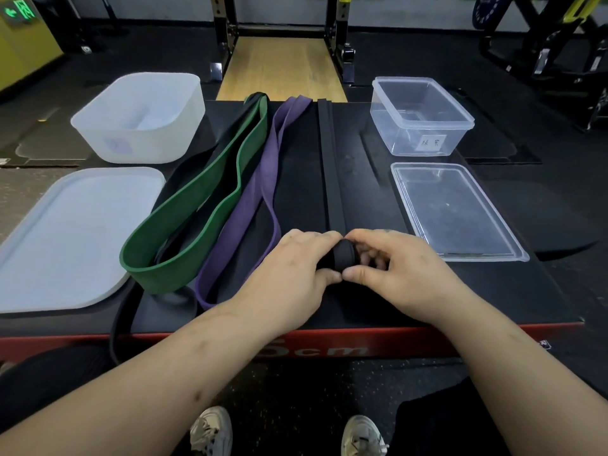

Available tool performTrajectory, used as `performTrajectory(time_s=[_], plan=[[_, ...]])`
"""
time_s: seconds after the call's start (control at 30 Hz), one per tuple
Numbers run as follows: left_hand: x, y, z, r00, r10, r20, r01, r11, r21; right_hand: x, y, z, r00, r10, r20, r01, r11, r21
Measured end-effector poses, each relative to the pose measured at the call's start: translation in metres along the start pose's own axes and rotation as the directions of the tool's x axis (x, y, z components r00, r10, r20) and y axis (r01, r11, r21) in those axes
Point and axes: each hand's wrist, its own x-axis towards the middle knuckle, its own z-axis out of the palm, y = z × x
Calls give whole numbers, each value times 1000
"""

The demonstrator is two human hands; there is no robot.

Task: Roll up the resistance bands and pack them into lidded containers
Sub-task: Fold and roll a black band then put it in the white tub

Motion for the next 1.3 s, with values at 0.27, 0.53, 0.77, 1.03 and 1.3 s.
performTrajectory(time_s=[0.27,0.53,0.77,1.03,1.3], plan=[[-34,13,3,996,80,35,-79,997,-16,-31,-2,-8,989,-79,126,77,997,20],[-35,17,3,1000,30,-9,-30,998,-60,-30,0,-9,990,-19,139,11,998,59],[-28,15,0,1000,5,-18,-7,996,-84,-27,-3,-6,998,11,58,-17,995,103],[-16,14,-2,1000,-11,3,11,998,-58,-27,1,-5,996,32,84,-44,989,141],[-11,12,0,999,-52,4,52,995,-83,-22,1,-5,998,12,69,-19,995,96]])
